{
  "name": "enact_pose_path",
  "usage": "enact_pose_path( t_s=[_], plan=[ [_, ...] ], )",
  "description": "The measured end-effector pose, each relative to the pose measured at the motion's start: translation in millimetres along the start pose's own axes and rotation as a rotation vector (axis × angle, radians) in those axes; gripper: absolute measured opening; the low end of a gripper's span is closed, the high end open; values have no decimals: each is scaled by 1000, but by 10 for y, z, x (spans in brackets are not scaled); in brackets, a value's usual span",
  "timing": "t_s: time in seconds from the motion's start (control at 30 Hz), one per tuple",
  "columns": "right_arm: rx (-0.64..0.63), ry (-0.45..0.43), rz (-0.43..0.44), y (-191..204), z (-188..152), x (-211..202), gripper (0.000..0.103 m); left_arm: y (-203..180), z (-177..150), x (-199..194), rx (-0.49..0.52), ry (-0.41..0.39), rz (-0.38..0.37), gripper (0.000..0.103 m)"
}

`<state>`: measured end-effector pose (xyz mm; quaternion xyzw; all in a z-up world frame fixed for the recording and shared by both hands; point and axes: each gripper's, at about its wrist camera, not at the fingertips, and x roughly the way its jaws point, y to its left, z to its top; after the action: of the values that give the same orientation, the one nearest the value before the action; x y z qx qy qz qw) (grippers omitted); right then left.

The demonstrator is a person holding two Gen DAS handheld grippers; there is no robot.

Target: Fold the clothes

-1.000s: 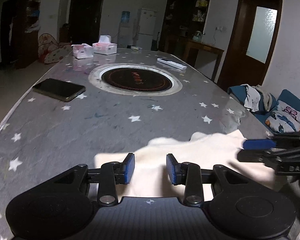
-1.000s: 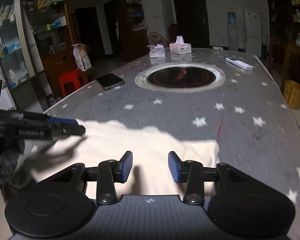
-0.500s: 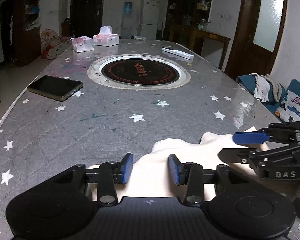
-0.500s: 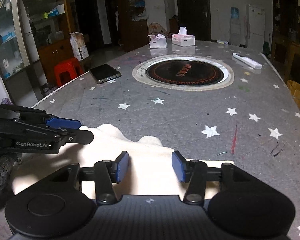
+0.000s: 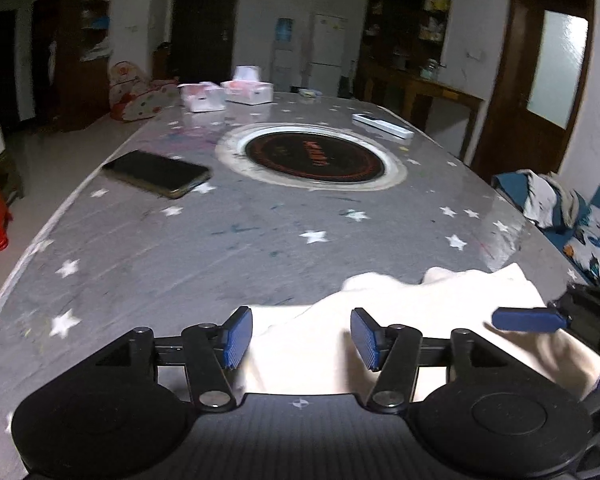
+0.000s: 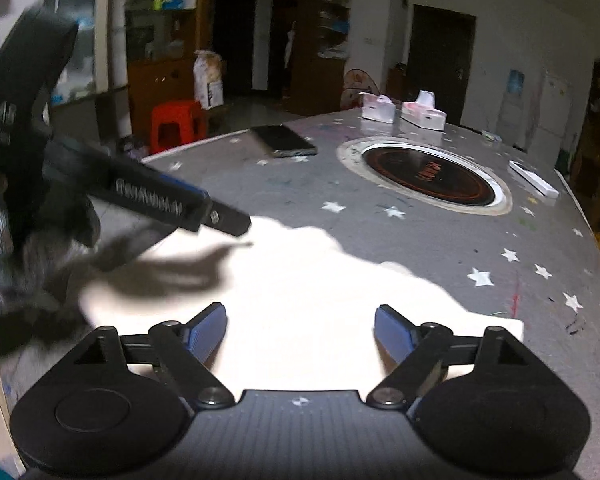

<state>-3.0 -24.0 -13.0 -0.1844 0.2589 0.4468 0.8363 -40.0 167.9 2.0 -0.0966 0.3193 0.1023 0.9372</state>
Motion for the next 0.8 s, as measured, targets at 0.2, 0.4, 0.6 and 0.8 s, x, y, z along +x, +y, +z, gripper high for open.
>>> enact_pose_path(
  t_s=[0.2, 0.4, 0.6, 0.8],
  plan=[
    [-6, -64, -19, 141, 31, -153, 102, 153, -191, -189, -7, -10, 31, 58],
    [-27, -29, -13, 266, -66, -45, 103, 215, -378, -223, 1, -3, 54, 59],
    [70, 13, 42, 134, -87, 23, 103, 366, -354, -355, -64, -23, 42, 62],
    [76, 14, 40, 138, -106, 42, 103, 527, -367, -521, -134, -73, 36, 85]
  ],
)
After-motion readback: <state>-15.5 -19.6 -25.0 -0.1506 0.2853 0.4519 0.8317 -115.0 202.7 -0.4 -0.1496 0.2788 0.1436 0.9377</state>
